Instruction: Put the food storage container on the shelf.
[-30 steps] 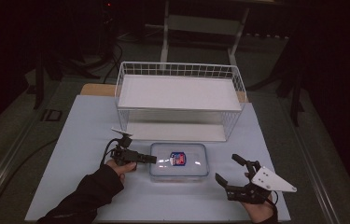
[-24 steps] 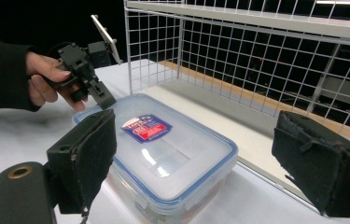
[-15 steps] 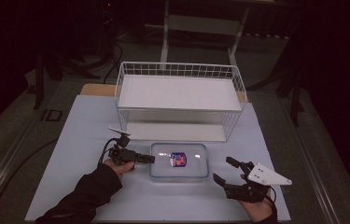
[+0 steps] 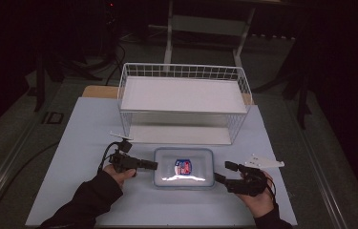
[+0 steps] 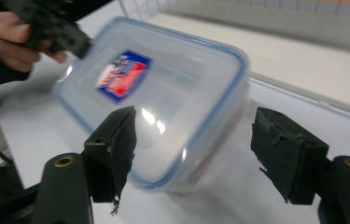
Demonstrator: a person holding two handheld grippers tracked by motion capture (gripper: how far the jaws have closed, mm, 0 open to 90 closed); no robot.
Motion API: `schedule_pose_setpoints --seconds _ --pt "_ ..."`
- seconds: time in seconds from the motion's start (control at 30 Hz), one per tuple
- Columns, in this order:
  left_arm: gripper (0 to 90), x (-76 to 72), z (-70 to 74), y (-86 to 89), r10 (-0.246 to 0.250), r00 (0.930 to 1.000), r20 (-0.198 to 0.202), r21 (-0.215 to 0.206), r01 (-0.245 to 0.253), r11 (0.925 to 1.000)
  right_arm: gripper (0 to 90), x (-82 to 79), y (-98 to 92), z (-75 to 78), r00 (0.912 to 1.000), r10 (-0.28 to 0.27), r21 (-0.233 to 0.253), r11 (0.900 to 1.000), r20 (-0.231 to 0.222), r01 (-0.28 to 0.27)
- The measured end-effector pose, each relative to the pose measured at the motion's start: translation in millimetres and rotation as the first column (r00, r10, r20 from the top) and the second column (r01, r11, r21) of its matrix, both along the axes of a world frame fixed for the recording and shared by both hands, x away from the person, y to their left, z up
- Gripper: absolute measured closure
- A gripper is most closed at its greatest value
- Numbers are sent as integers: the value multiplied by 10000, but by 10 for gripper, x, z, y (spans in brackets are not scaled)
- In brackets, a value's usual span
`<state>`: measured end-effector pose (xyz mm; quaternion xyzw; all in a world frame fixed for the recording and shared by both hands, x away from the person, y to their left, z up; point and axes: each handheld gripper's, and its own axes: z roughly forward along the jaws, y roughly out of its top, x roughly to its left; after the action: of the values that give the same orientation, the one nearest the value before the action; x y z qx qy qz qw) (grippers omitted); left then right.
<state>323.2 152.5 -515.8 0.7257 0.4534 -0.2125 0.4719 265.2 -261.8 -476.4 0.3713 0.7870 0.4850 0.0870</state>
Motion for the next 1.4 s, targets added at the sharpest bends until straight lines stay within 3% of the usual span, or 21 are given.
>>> schedule_pose_setpoints --seconds 0.07,0.13,0.23,0.4,0.53,0.7,0.77,0.87,0.97,1.1,1.4 --pt "566 -22 13 0 -56 9999 116 27 56 10000 306 79 1 -27 9985 -3 71 10000 -550 7" --pt "570 -34 15 3 -87 9998 173 0 87 10000 307 165 -12 -60 9930 123 473 9989 -1172 -68" --pt "575 -50 20 5 -128 9995 277 -3 129 9999 298 274 -29 -116 9785 420 1120 9935 -2020 -195" --pt "576 -88 37 -9 -176 9986 501 79 172 9998 302 403 -13 -212 9532 618 1520 9882 -2959 -168" --pt "579 -107 43 -14 -257 9978 605 108 251 9996 329 470 -18 -297 9195 1138 2255 9738 -3763 -283" --pt "579 -129 46 -20 -280 9969 731 139 270 9995 401 502 -13 -376 8858 1541 2640 9638 -4378 -372" --pt "580 -132 46 -21 -263 9971 718 139 253 9996 425 502 -17 -378 8841 1523 2604 9648 -4417 -362" --pt "580 -136 45 -24 -229 9972 705 123 220 9997 516 492 -44 -348 8922 1463 2587 9653 -4274 -343" --pt "580 -149 62 -31 -294 9966 772 234 277 9993 526 485 -60 -340 8929 1492 2606 9647 -4248 -372" --pt "583 -179 86 -43 -279 9964 800 321 254 9992 545 481 -82 -343 8831 1586 2810 9592 -4416 -317" --pt "583 -214 182 -69 -38 9944 1057 463 -11 9989 549 465 -99 -320 8847 1640 2857 9576 -4364 -366"
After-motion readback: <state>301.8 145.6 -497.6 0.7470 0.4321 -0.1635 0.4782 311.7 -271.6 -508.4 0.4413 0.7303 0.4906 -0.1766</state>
